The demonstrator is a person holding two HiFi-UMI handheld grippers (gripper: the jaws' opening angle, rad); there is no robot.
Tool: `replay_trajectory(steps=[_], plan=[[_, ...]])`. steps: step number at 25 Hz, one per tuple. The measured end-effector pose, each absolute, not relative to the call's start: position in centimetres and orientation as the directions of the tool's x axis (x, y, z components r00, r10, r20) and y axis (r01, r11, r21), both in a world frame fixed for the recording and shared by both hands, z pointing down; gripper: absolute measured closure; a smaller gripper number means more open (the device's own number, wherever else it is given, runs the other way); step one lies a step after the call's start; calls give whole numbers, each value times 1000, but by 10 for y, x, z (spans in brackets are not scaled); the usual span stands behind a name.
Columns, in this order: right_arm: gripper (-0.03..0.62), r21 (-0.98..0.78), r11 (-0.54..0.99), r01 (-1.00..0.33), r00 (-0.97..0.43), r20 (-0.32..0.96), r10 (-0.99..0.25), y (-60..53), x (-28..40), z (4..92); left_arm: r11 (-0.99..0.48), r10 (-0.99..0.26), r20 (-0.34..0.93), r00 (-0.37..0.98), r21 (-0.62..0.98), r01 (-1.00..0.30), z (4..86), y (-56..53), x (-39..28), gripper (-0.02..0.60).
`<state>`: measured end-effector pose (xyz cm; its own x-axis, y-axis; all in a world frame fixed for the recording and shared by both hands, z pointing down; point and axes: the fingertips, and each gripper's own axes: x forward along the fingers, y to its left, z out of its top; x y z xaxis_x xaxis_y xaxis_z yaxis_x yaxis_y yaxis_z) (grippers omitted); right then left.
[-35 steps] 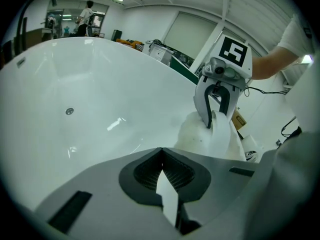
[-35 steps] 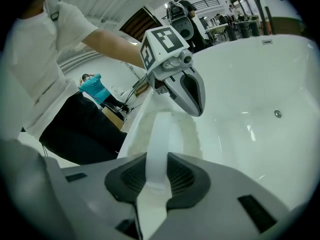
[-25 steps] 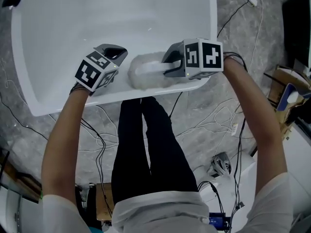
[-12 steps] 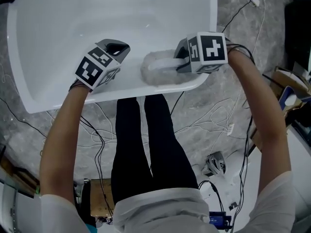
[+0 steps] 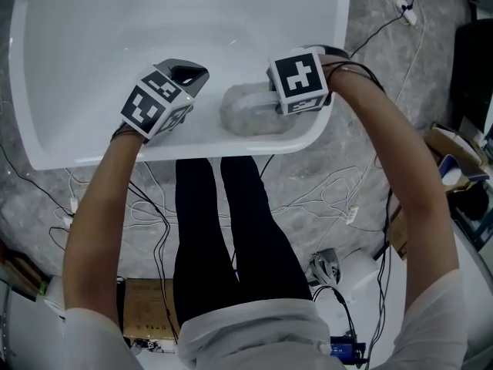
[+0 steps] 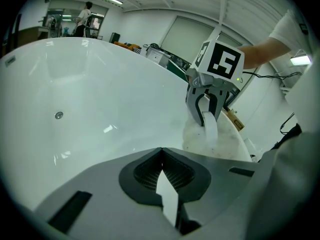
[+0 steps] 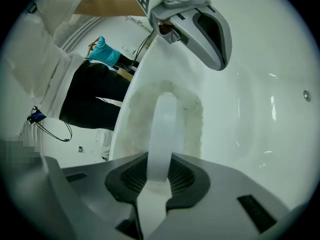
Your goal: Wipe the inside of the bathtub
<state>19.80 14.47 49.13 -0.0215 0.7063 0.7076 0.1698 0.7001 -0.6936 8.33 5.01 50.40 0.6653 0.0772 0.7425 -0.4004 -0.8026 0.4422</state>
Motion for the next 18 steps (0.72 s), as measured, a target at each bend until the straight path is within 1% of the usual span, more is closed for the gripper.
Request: replay_trajectory(steps=[3,7,18], plan=[[494,-702,690,176,25,704,710,143,195,503,-804,81,751,655,438,-402,509,52,82,569],[494,-715,682,150,62,696,716,137,196,522,-801,79,759,646,435,-413,516,49,81,569],[494,-718,691,89,73,696,714,117,193,576,-800,75,773,630,424,-425,542,38,79,569]])
